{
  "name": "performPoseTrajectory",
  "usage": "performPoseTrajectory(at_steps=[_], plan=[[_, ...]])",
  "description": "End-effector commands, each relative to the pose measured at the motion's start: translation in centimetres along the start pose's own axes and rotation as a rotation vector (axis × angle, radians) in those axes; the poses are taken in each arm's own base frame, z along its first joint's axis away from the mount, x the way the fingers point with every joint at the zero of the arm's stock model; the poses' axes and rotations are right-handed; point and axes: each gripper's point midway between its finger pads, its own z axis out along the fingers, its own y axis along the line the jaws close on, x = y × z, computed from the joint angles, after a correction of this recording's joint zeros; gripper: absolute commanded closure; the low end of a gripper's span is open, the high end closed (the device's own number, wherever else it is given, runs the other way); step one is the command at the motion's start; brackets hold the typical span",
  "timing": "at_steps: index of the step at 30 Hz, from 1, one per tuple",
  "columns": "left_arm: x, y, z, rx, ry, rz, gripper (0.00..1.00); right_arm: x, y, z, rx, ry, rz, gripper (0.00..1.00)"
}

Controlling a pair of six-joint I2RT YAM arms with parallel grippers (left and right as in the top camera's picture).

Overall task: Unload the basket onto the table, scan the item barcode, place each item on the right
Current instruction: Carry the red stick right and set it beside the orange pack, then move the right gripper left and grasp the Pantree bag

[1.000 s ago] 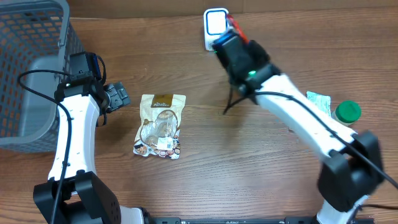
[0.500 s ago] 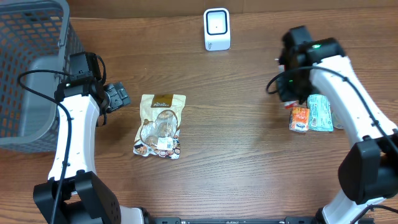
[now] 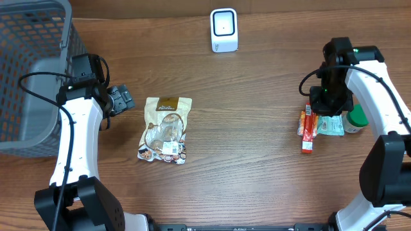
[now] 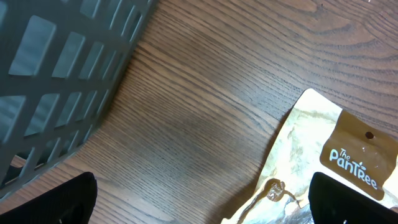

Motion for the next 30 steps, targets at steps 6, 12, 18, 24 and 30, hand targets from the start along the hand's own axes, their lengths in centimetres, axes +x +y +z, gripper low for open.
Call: performPoseTrajectory(at_steps=[6, 12, 18, 24, 30], plan=[[-0.3, 0.1, -0.4, -0.009, -0.016, 0.011, 0.0, -0.3, 4.4, -0.7, -0.218, -0.023, -0.015, 0.69], [-0.3, 0.1, -0.4, -0.009, -0.016, 0.011, 0.0, -1.1, 10.9, -2.4, -0.5, -0.07, -0.1, 0.61], [-0.3, 0.1, -0.4, -0.009, -0.016, 0.011, 0.0, -2.1, 16.8, -2.5, -0.57, -0.13, -0.071, 0.6], [-0.3, 0.1, -0.4, -0.009, -0.016, 0.011, 0.0, -0.8, 25.9, -1.6, -0.567, -0.26, -0.155, 0.59], [-0.3, 0.1, -0.4, -0.009, -0.016, 0.011, 0.0, 2.8, 33.0, -1.7, -0.532, -0.385, -0.282, 0.58]])
